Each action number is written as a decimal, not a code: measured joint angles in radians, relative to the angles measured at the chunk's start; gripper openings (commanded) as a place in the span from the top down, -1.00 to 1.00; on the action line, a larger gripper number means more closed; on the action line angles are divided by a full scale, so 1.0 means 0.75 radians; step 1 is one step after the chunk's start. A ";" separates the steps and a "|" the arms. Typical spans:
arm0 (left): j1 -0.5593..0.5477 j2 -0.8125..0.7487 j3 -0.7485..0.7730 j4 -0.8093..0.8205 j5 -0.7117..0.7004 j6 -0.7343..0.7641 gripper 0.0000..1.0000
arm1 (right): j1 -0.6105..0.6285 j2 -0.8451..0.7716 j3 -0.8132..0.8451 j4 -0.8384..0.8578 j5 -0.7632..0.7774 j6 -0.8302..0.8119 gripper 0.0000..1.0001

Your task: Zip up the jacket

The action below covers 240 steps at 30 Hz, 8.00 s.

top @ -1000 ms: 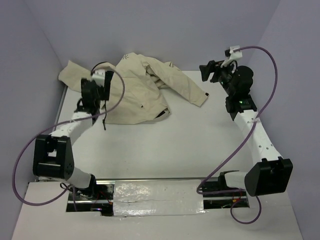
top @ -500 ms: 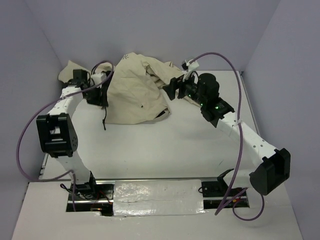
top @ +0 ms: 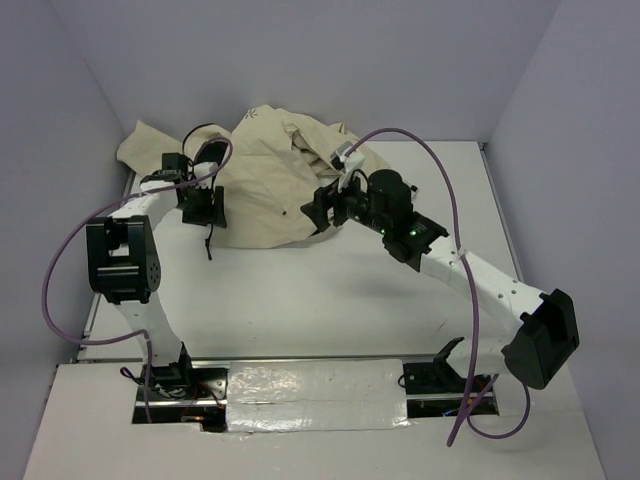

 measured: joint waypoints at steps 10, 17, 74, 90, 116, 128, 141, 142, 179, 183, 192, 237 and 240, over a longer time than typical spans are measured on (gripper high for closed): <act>-0.012 0.160 0.052 0.158 -0.025 -0.076 -0.34 | 0.054 0.003 0.000 0.028 0.009 -0.004 -0.54; -0.026 0.184 0.039 0.164 0.030 -0.109 1.00 | 0.073 0.009 -0.010 0.029 0.016 -0.001 -0.54; -0.701 -0.634 -0.112 0.163 -0.171 -0.721 1.00 | 0.162 0.178 0.096 -0.106 0.128 0.435 -0.44; -0.690 -0.647 -0.136 0.208 -0.054 -0.724 1.00 | 0.133 0.318 0.075 -0.067 0.062 0.316 0.15; -0.588 -0.742 -0.397 0.634 0.358 -0.768 1.00 | 0.096 0.284 -0.011 0.121 -0.063 0.215 0.28; -0.591 -0.749 -0.391 0.621 0.334 -0.748 0.36 | 0.093 0.276 -0.033 0.154 -0.168 0.183 1.00; -0.538 -0.880 -0.259 0.312 0.293 -0.305 0.65 | 0.075 0.215 -0.057 0.163 -0.388 0.084 1.00; -0.522 -0.927 -0.280 0.320 0.314 -0.266 0.78 | 0.075 0.210 -0.057 0.156 -0.410 0.074 1.00; -0.493 -0.931 -0.574 0.897 0.904 -0.336 1.00 | 0.064 0.154 -0.052 0.089 -0.642 -0.065 0.90; -0.493 -0.940 -0.579 0.915 0.913 -0.350 0.85 | 0.058 0.150 -0.052 0.085 -0.639 -0.071 0.90; -0.431 -0.951 -0.491 0.662 0.990 -0.150 -0.25 | 0.043 0.139 -0.052 0.041 -0.630 -0.095 0.90; -0.627 -1.048 -0.649 0.805 0.264 -0.585 1.00 | -0.008 0.054 -0.103 0.084 -0.591 0.173 -0.37; -0.647 -1.048 -0.649 0.791 0.224 -0.585 1.00 | 0.017 0.042 -0.102 0.057 -0.499 0.289 -0.43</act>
